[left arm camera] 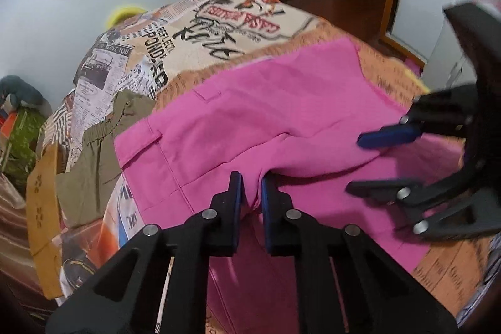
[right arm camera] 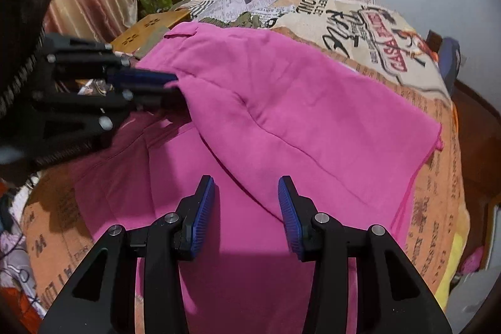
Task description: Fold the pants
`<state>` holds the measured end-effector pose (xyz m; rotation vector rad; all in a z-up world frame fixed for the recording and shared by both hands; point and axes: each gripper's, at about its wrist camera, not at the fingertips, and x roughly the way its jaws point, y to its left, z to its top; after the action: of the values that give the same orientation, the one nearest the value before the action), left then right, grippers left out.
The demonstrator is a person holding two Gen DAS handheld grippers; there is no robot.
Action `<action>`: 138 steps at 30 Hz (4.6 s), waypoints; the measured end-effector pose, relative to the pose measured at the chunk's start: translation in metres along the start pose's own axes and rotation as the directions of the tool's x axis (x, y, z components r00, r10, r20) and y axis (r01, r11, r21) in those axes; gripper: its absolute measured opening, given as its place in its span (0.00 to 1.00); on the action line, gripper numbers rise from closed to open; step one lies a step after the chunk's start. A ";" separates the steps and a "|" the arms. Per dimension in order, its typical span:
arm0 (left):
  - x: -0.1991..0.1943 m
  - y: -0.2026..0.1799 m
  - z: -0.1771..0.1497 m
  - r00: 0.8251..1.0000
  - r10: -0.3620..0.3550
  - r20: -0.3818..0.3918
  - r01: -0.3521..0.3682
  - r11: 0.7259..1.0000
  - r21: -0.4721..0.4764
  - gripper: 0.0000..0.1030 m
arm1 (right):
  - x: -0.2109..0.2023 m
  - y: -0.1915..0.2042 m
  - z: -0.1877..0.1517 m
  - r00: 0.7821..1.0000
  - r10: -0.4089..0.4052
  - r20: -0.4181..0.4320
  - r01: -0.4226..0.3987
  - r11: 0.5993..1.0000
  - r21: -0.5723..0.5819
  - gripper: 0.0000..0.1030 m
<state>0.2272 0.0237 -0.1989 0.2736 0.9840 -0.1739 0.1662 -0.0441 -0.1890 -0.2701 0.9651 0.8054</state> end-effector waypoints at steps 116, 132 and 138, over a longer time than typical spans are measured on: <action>-0.058 0.010 -0.119 0.989 -0.141 0.050 0.149 0.940 -0.308 0.32 | -0.063 -0.053 -0.112 0.992 -0.117 -0.049 0.127 0.927 0.353 0.25; -0.074 0.041 -0.095 0.998 -0.046 0.048 0.060 0.939 -0.339 0.37 | -0.088 -0.069 -0.089 0.984 -0.180 0.002 0.169 0.926 0.338 0.35; -0.059 0.078 -0.064 0.998 0.000 0.060 0.023 0.920 -0.390 0.38 | -0.085 -0.081 -0.057 0.979 -0.198 0.052 0.169 0.926 0.338 0.35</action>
<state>0.1653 0.1188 -0.1710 -0.1045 0.9399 0.0067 0.1624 -0.1719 -0.1629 -0.0312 0.9622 0.4679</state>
